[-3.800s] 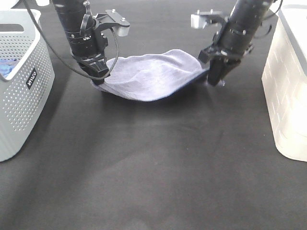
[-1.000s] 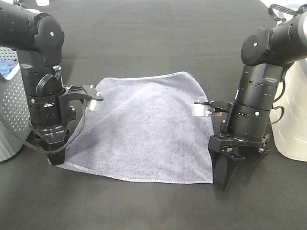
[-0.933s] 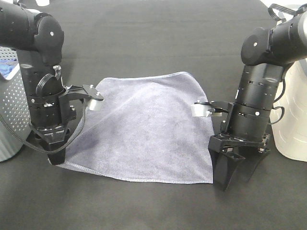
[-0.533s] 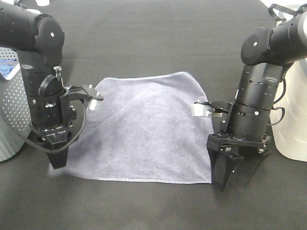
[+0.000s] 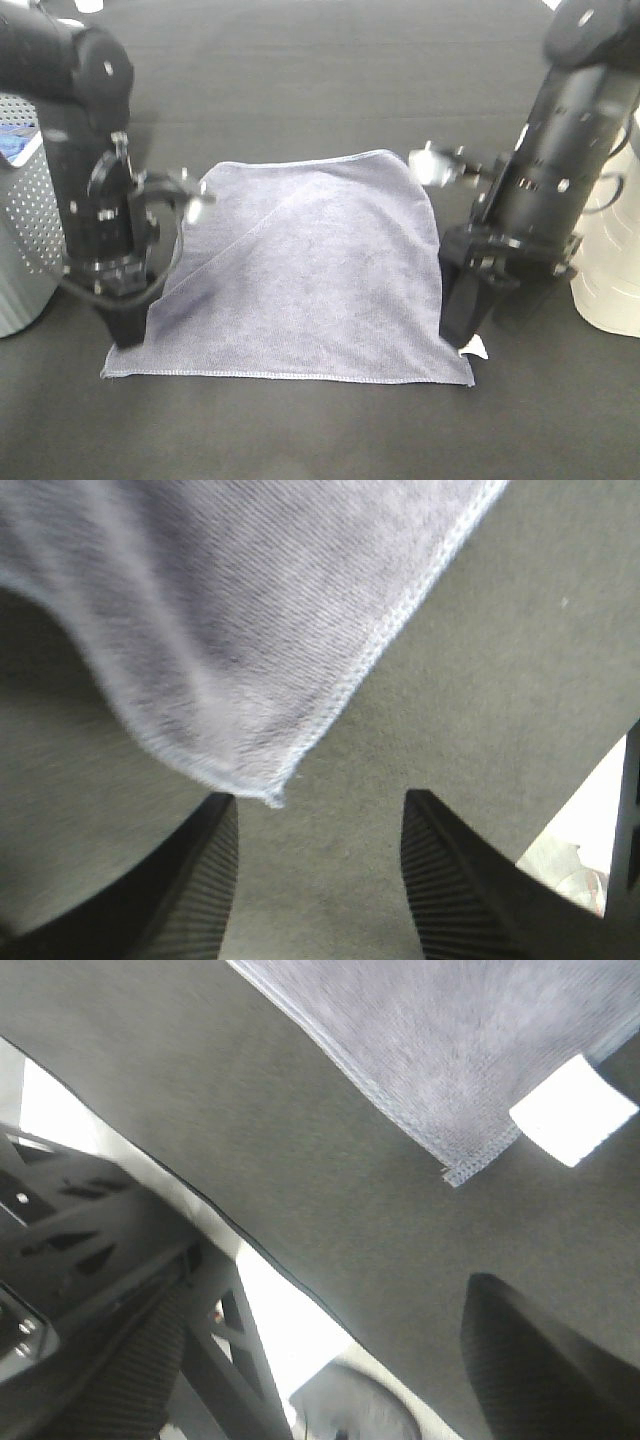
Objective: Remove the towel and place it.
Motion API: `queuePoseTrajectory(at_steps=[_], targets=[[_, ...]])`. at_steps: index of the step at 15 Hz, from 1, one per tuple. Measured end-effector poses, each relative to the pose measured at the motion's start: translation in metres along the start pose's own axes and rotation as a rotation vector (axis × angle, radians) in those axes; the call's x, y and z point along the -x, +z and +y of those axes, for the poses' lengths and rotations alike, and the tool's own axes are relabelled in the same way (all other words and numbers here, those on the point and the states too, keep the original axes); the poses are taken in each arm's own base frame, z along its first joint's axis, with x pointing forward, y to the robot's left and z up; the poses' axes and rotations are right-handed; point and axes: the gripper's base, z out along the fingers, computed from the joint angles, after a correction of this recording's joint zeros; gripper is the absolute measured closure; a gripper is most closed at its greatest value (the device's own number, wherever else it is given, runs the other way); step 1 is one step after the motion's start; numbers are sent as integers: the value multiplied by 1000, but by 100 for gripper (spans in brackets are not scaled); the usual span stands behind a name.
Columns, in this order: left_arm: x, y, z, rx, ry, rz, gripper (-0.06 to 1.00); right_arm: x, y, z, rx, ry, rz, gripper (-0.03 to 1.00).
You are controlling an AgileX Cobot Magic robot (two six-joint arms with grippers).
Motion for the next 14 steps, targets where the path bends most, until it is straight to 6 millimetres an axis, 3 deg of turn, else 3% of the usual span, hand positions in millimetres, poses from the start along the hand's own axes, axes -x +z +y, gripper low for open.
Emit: queuePoseTrajectory(at_steps=[3, 5, 8, 11, 14], targets=[[-3, -39, -7, 69, -78, -101, 46, -5, -39, 19, -39, 2, -143, 26], [-10, -59, -12, 109, -185, -152, 39, -6, -66, 31, -60, 10, -242, 24], [-28, -94, -22, 182, -301, -232, 24, -3, -96, 44, -75, 34, -355, 21], [-47, -141, -38, 237, -350, -379, 21, -6, -131, 56, -142, 18, -470, 21], [-63, -168, -35, 258, -448, -475, 21, -14, -146, 63, -167, 7, -522, 21]])
